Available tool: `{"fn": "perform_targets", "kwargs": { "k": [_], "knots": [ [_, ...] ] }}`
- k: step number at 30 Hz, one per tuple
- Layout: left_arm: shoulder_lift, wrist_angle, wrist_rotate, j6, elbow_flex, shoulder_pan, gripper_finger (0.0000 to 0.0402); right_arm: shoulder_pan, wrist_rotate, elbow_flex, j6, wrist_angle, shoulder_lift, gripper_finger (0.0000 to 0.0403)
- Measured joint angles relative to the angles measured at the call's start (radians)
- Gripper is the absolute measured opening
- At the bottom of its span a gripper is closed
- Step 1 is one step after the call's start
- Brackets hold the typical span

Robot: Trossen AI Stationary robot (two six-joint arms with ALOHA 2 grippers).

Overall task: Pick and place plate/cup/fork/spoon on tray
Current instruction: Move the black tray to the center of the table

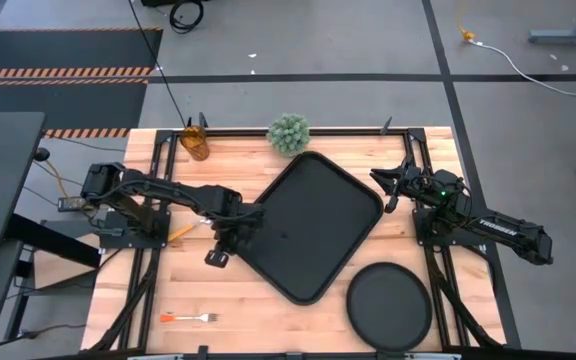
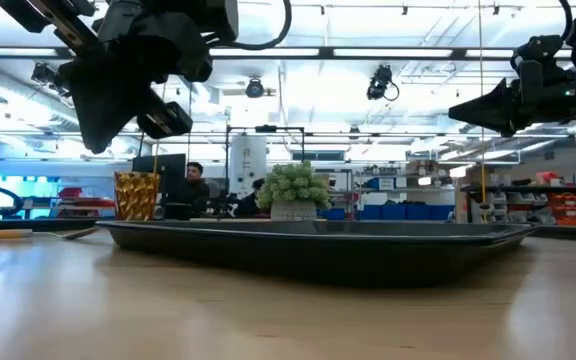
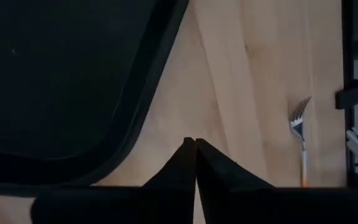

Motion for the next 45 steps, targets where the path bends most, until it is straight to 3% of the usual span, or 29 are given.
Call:
{"fn": "perform_targets", "kwargs": {
  "k": [6, 11, 16, 25, 33, 38, 45],
  "knots": [
    [0.0, 0.068, -0.04, -0.068, 0.0, -0.003, 0.0012, 0.0, 0.0, 0.0, 0.0, 0.0, 0.0, 0.0061],
    [0.0, 0.35, -0.104, -0.155, 0.0, -0.031, 0.0008, 0.0, 0.0, 0.0, 0.0, 0.0, 0.0, 0.0061],
    [0.0, 0.588, -0.105, -0.157, 0.0, -0.091, 0.0006, 0.0, 0.0, 0.0, 0.0, 0.0, 0.0, 0.0061],
    [0.098, 0.683, -0.182, -0.182, 0.001, -0.194, 0.0007, 0.0, 0.0, 0.0, 0.0, 0.001, 0.0, 0.0061],
    [0.228, 0.64, -0.182, -0.211, 0.001, -0.257, 0.0008, 0.0, 0.0, 0.0, 0.0, 0.015, 0.002, 0.0061],
    [0.251, 0.465, -0.187, -0.231, 0.001, -0.254, 0.0009, 0.0, 0.0, 0.0, 0.0, 0.015, 0.002, 0.0061],
    [0.254, 0.258, -0.323, -0.259, 0.003, -0.222, 0.0009, 0.0, 0.0, 0.0, 0.0, 0.015, 0.002, 0.0061]
  ]
}}
